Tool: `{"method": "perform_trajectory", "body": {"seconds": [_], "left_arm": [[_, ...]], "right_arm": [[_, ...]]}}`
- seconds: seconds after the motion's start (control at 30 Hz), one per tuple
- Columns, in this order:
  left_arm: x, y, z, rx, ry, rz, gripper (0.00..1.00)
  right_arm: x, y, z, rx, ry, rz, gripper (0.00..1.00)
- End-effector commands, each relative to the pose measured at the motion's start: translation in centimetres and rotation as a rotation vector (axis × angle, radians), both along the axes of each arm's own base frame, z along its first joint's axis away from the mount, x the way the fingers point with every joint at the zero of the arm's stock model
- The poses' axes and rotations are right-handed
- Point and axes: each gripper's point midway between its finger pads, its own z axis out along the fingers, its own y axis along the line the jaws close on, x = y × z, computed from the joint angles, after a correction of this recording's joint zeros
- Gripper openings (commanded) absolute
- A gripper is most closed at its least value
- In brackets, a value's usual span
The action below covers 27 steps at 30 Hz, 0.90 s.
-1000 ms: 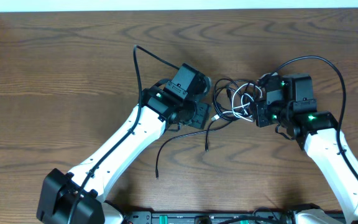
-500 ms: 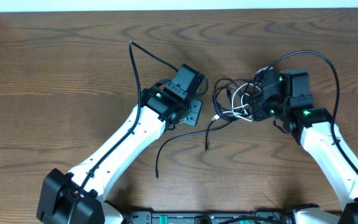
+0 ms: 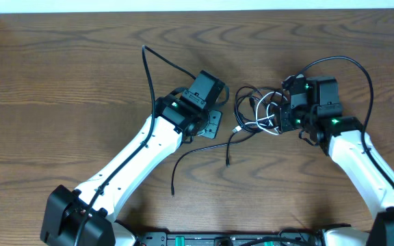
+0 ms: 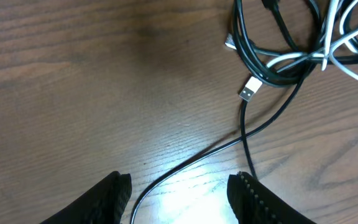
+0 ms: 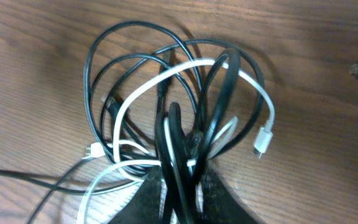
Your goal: Untangle cables
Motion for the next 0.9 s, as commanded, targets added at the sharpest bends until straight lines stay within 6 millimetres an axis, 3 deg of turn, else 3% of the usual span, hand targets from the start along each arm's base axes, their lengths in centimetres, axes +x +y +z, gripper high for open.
{"method": "perform_trajectory", "body": {"seconds": [0.0,0.13,0.23,0.33,0.4,0.5,0.6,0.67,0.73,0.77,0.87], "left_arm": [[-0.3,0.4,0.0,0.007,0.003,0.005,0.55],[-0.3,0.4,0.0,0.007,0.003,0.005,0.56],[-0.5,-0.2,0.1,-0.021,0.017,-0.004,0.56],[-1.3,-2.7,0.6,-0.154,0.06,-0.065,0.56],[-1.6,-4.6,1.4,-0.256,0.078,-0.114,0.56],[-2.2,-7.2,3.0,-0.405,0.106,-0.178,0.56],[-2.1,-7.5,3.2,-0.428,0.112,-0.16,0.56],[-2.1,-7.4,3.1,-0.423,0.113,-0.158,0.56],[-2.2,-7.4,3.1,-0.421,0.117,-0.158,0.56],[-2.3,-7.3,3.0,-0.418,0.121,-0.157,0.56],[-2.3,-7.3,3.0,-0.417,0.123,-0.156,0.56]], "right_arm": [[0.6,-0.4,-0.4,0.017,0.003,-0.038,0.03],[1.4,0.0,2.4,0.078,-0.052,-0.084,0.01],[0.8,1.7,5.7,0.181,-0.088,-0.02,0.01],[-0.7,3.5,8.9,0.314,-0.1,0.026,0.01],[-1.4,3.4,9.6,0.354,-0.073,-0.02,0.01],[-2.1,2.6,8.9,0.364,-0.004,-0.121,0.01],[-2.8,-2.0,5.8,0.27,0.12,-0.503,0.02],[-3.4,-3.1,4.8,0.266,0.175,-0.636,0.01],[-3.6,0.9,6.2,0.365,0.177,-0.367,0.01],[-4.1,3.8,7.9,0.436,0.138,-0.12,0.01],[-5.6,6.8,10.3,0.541,0.091,0.144,0.06]]}}
